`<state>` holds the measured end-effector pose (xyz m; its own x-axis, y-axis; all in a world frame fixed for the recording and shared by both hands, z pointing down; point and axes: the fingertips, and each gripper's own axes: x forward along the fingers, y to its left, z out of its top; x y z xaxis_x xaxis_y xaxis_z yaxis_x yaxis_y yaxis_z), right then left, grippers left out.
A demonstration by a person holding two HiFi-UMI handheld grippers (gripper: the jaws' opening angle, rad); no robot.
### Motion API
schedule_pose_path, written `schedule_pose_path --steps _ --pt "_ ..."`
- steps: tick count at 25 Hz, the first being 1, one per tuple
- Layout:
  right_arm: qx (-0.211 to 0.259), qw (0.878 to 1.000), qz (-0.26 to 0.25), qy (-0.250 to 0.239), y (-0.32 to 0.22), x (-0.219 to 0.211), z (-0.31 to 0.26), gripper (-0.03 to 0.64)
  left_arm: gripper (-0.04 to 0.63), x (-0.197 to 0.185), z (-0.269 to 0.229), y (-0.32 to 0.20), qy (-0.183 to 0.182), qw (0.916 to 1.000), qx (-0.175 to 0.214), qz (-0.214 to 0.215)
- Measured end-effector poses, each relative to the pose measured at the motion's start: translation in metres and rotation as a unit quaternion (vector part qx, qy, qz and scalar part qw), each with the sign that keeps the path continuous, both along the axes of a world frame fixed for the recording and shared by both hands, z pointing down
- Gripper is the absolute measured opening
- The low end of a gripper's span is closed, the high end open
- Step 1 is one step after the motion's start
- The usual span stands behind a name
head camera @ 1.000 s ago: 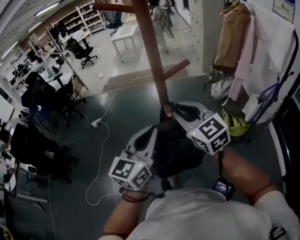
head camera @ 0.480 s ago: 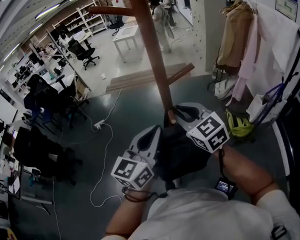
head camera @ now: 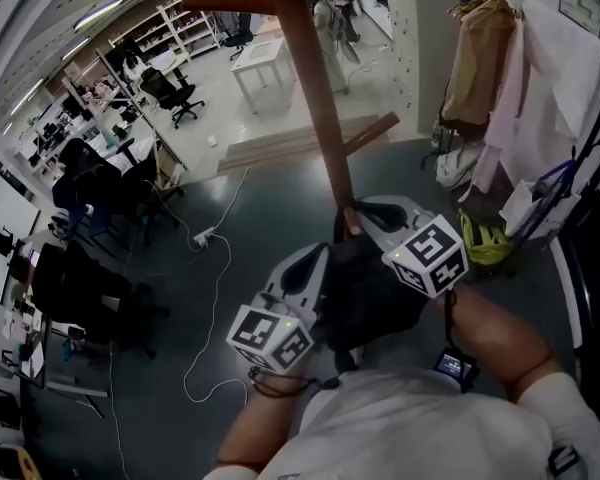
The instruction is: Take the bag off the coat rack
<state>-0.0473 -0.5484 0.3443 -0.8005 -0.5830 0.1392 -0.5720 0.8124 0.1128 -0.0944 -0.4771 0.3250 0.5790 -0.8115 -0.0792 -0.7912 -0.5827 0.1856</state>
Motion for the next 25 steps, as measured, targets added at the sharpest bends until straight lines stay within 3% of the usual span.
schedule_pose_path --steps 10,25 --pt "0.007 1.0 0.009 -0.024 0.02 0.004 -0.02 0.023 0.0 -0.005 -0.006 0.015 0.007 0.9999 0.008 -0.007" --pt "0.017 0.999 -0.009 -0.05 0.07 0.029 -0.046 0.023 0.0 0.019 -0.018 0.059 -0.014 0.999 0.033 -0.025"
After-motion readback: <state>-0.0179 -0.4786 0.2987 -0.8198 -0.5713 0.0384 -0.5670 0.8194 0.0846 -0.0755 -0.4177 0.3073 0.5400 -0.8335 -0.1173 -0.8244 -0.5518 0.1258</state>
